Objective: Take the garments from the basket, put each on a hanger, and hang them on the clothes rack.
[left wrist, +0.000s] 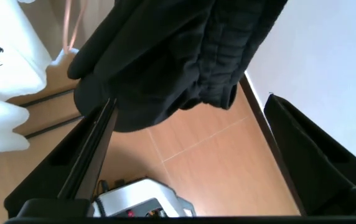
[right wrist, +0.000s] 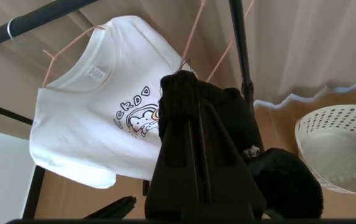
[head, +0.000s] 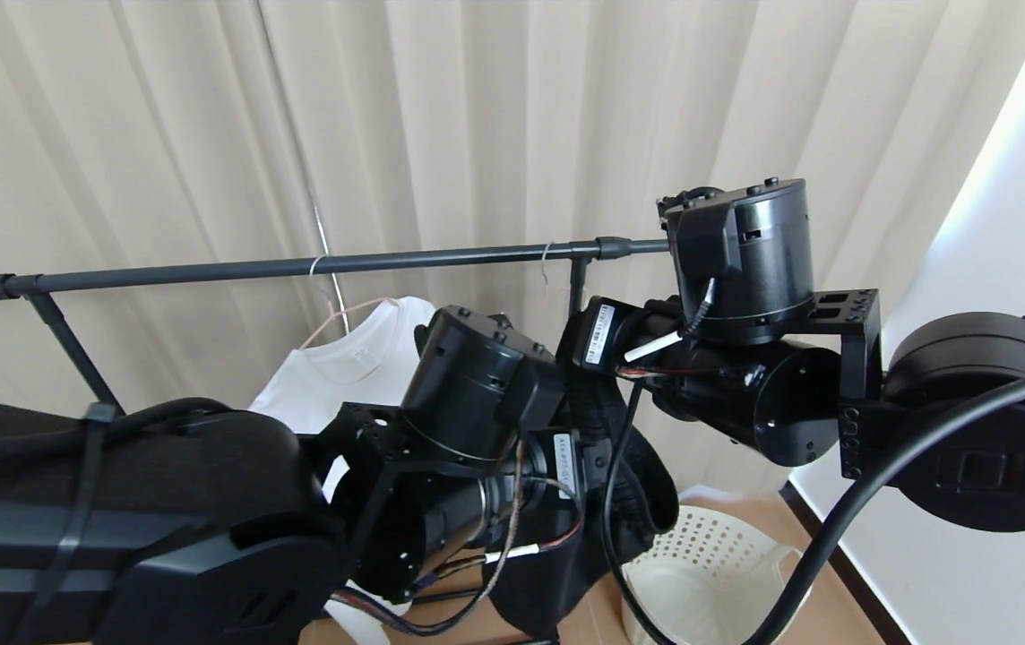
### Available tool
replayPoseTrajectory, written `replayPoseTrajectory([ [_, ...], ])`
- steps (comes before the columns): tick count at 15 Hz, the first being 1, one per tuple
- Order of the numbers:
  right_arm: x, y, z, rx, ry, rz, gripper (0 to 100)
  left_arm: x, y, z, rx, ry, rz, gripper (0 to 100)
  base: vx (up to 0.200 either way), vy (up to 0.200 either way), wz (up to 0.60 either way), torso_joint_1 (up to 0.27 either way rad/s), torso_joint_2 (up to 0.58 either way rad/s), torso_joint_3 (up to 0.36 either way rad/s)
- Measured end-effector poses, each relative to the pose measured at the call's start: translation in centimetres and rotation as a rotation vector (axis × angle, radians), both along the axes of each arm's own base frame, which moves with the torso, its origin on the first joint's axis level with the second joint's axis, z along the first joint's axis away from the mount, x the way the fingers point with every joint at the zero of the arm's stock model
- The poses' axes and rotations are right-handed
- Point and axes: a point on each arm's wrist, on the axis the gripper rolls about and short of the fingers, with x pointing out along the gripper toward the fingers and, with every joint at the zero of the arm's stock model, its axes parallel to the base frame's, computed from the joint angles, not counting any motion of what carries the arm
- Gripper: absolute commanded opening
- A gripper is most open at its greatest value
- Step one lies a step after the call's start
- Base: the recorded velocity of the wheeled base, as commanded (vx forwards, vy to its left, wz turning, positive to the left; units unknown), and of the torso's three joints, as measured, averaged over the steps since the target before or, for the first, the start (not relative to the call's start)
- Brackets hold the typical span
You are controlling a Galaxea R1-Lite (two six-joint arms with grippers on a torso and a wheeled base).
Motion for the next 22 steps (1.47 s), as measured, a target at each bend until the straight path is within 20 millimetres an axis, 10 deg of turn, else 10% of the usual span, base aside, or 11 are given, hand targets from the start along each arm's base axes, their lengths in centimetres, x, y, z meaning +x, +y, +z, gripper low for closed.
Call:
replayPoseTrajectory([
  [8,-0.2,0.3,0.0,-0.011,-0.011,-0.021,0,1.8,-3.7,-0.8,-0.004,-0.044,0.09,100,0.0,0.0,0.0,0.0,0.0,0.0],
  [22,0.6,-1.6,1.3,0.006,-0.043,-0.089,0,4.4,-2.1,-6.5,0.197,0.0,0.234,100,0.0,0.0,0.0,0.0,0.0,0.0],
])
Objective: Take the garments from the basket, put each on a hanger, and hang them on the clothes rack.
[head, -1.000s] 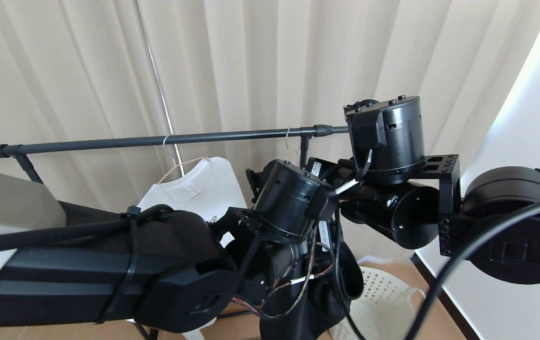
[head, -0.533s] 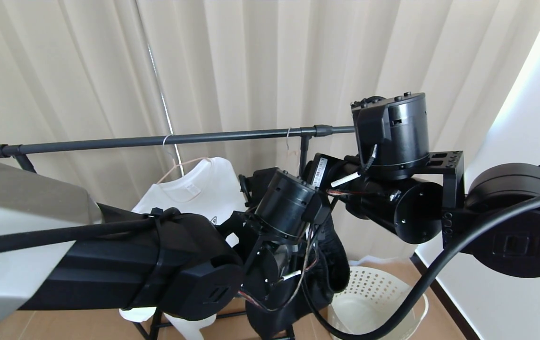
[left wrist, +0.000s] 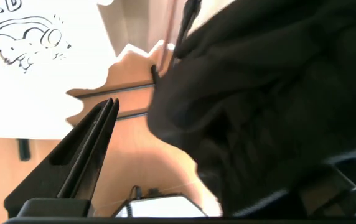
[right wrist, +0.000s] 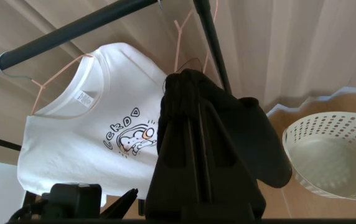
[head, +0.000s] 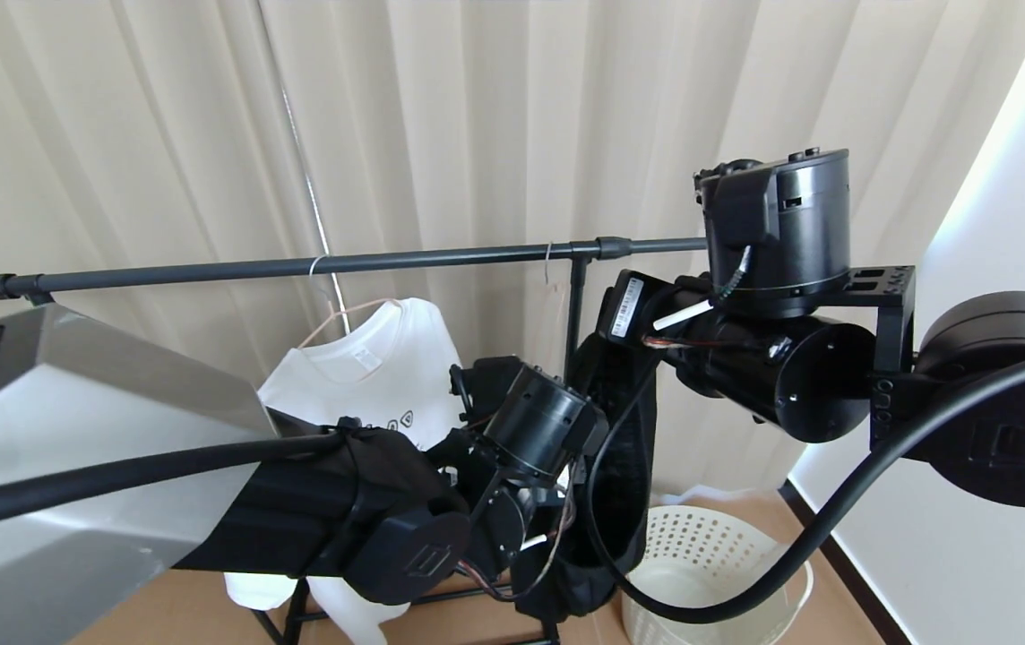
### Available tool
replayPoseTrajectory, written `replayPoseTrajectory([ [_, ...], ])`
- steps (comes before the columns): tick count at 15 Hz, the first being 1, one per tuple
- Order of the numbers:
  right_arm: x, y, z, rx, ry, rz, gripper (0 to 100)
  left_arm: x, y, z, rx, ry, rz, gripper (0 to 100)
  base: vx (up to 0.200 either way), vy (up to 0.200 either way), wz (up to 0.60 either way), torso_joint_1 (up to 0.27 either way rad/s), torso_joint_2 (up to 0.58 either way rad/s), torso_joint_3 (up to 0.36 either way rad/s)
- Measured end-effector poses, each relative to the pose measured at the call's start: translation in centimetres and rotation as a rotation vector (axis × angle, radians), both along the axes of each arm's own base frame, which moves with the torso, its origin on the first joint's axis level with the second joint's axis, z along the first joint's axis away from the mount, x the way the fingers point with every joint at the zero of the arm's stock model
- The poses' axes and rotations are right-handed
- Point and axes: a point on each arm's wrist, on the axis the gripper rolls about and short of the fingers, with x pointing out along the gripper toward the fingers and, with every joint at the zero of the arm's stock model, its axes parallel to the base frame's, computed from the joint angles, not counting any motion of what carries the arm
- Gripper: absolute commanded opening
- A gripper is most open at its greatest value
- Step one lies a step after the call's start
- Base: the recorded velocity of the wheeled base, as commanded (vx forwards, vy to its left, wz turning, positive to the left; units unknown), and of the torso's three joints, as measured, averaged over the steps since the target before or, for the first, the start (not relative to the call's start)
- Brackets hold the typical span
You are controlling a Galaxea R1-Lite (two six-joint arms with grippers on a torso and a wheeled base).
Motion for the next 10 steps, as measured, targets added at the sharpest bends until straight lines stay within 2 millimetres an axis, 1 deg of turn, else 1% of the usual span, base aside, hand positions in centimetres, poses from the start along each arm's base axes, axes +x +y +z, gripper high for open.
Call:
replayPoseTrajectory([
  [4,0.3,-1.1,0.8,0.012,-0.017,-0.029,0,-0.8,0.6,-2.0,0.064,0.048,-0.008,100,0.0,0.0,0.0,0.0,0.0,0.0],
  [7,0.5,-1.7,1.3,0.018,-0.03,-0.043,0,-2.0,0.8,-3.2,0.106,0.081,-0.031,100,0.0,0.0,0.0,0.0,0.0,0.0],
  [10,0.5,-1.9,1.4,0.02,-0.033,-0.047,0,-3.5,0.5,-4.0,0.135,0.102,-0.068,100,0.0,0.0,0.0,0.0,0.0,0.0],
])
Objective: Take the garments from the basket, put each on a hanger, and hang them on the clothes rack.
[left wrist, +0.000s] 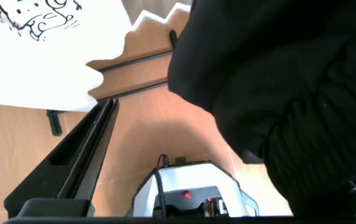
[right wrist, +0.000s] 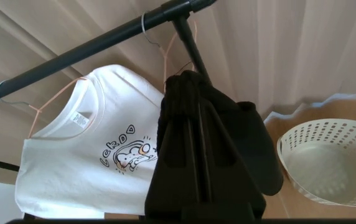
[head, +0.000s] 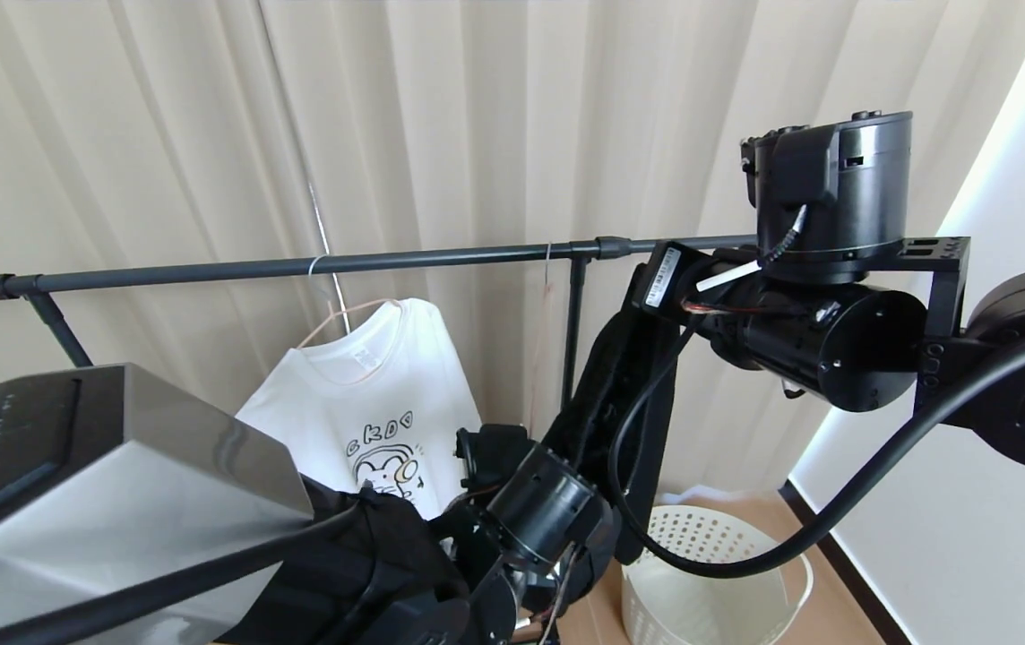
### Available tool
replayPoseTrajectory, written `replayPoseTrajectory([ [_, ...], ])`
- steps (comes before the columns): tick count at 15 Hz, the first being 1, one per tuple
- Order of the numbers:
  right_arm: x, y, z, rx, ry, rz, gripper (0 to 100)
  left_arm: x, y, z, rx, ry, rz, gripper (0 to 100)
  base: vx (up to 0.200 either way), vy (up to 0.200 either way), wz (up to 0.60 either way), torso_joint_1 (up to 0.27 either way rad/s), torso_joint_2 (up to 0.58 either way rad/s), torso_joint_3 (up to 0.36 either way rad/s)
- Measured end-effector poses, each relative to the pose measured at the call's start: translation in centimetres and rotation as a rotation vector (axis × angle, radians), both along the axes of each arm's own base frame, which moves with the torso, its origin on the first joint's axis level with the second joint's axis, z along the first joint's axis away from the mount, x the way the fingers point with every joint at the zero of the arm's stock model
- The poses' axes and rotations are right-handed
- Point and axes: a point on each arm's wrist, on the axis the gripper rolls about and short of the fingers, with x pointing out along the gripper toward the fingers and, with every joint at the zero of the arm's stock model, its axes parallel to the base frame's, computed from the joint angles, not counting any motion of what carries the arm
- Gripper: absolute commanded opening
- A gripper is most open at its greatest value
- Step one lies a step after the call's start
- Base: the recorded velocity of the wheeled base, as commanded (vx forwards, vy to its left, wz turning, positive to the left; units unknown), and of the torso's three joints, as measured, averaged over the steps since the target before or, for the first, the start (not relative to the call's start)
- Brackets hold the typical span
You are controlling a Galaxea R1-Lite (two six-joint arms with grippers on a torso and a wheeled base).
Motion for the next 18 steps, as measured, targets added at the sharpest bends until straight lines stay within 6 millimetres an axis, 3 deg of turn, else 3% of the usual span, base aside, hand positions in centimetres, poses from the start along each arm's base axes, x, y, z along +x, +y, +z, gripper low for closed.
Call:
replayPoseTrajectory([
  [4,0.8,-0.9,0.4,0.009,-0.009,-0.035,0,-1.6,0.0,-0.2,0.018,0.012,-0.036,100,0.0,0.0,0.0,0.0,0.0,0.0],
  [5,1.0,-1.2,0.4,0.009,-0.011,-0.045,0,-1.9,0.2,0.0,0.019,0.013,-0.04,0,0.0,0.0,0.0,0.0,0.0,0.0],
  [8,1.6,-2.0,0.5,0.005,-0.012,-0.074,0,-2.5,1.0,1.6,-0.003,-0.009,-0.048,0,0.0,0.0,0.0,0.0,0.0,0.0],
  [12,1.0,-3.5,-0.8,-0.17,0.023,-0.111,0,-2.2,3.0,5.1,-0.035,-0.081,-0.048,0,0.0,0.0,0.0,0.0,0.0,0.0],
  [16,-2.1,-4.6,-3.2,-0.392,0.082,-0.044,0,0.7,5.4,8.6,-0.056,-0.171,0.005,0,0.0,0.0,0.0,0.0,0.0,0.0],
  [18,-4.0,-4.6,-3.3,-0.451,0.083,0.022,0,2.1,6.7,10.0,-0.032,-0.21,0.023,0,0.0,0.0,0.0,0.0,0.0,0.0],
])
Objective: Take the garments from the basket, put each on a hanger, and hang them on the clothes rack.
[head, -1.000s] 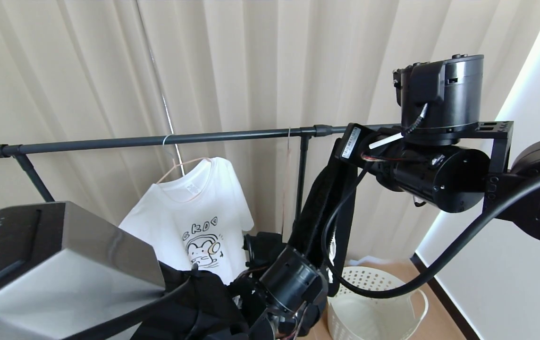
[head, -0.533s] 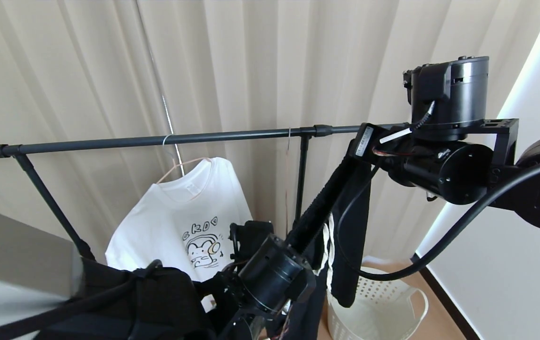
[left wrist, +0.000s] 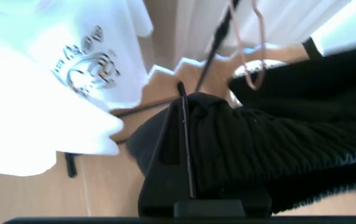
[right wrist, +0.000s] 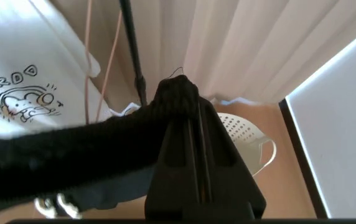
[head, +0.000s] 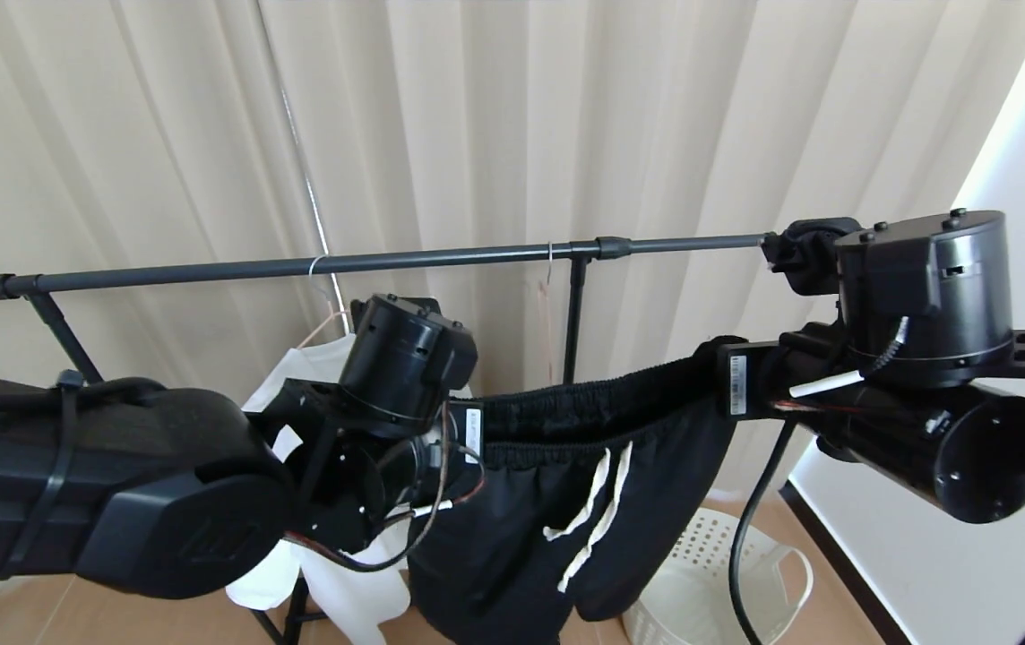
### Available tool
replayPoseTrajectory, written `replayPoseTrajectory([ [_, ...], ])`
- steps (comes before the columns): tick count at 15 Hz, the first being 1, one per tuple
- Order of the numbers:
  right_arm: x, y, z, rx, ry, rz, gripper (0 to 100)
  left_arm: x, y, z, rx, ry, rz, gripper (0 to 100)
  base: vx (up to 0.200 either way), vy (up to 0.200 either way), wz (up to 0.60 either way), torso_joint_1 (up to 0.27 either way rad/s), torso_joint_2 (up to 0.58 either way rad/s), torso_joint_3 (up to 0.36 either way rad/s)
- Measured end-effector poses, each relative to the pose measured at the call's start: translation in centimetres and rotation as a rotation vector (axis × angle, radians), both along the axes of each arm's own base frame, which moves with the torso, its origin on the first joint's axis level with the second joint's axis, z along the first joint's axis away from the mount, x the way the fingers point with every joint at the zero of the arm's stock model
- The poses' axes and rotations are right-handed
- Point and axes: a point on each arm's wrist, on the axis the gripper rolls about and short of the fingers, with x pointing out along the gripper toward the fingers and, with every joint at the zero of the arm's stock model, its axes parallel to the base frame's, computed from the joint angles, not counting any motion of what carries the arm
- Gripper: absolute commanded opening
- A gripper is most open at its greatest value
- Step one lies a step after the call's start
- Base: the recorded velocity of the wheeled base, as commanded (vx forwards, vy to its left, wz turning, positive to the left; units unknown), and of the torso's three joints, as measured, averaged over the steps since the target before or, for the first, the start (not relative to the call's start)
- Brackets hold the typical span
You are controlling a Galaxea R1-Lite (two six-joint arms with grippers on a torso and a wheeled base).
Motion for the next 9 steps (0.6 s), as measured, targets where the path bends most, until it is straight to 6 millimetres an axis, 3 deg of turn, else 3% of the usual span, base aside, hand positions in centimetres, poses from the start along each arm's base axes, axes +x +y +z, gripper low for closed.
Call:
replayPoseTrajectory([
  [3,-1.4,0.3,0.8,0.017,-0.025,0.049,0,0.3,2.0,1.0,0.092,0.065,0.012,0,0.0,0.0,0.0,0.0,0.0,0.0],
  [9,-1.4,0.5,1.1,0.048,-0.031,0.053,0,-1.9,4.6,5.3,0.081,0.285,-0.097,0,0.0,0.0,0.0,0.0,0.0,0.0],
])
